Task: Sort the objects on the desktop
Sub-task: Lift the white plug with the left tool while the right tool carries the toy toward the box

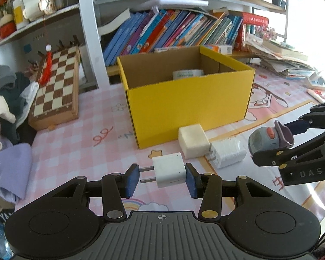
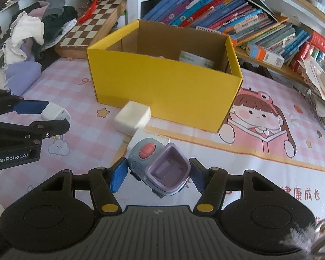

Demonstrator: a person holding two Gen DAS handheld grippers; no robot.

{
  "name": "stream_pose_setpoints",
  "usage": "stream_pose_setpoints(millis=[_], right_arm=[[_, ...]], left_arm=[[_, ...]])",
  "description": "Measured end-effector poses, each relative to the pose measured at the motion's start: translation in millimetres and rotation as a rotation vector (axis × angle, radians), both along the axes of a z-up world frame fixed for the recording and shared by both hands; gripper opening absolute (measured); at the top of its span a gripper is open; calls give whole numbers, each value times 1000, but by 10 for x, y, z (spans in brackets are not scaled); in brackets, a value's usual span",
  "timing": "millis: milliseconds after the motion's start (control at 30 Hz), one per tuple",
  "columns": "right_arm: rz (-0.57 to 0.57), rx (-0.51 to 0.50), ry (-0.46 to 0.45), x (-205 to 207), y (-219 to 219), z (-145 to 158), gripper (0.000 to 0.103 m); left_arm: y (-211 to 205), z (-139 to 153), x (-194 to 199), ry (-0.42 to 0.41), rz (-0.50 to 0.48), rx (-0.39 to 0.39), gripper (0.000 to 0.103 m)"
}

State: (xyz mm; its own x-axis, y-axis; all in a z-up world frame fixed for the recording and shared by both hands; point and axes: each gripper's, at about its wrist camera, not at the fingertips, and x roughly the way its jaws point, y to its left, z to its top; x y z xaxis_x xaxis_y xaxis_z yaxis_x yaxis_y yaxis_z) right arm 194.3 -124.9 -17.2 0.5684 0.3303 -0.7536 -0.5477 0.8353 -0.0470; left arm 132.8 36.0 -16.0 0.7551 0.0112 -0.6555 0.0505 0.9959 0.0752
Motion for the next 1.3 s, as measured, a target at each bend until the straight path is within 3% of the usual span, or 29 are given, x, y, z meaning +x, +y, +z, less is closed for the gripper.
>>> stream_pose_setpoints(millis=[467,667,1300], right_arm=[[11,28,-61,90,40,226,59],[13,56,-99,203,1,403,59],[76,108,-240,911,-79,906,59]], left_arm=[[56,203,32,-91,22,-14,44],[45,347,114,-143,12,13,44],[-75,753,723,-254,23,56,44]])
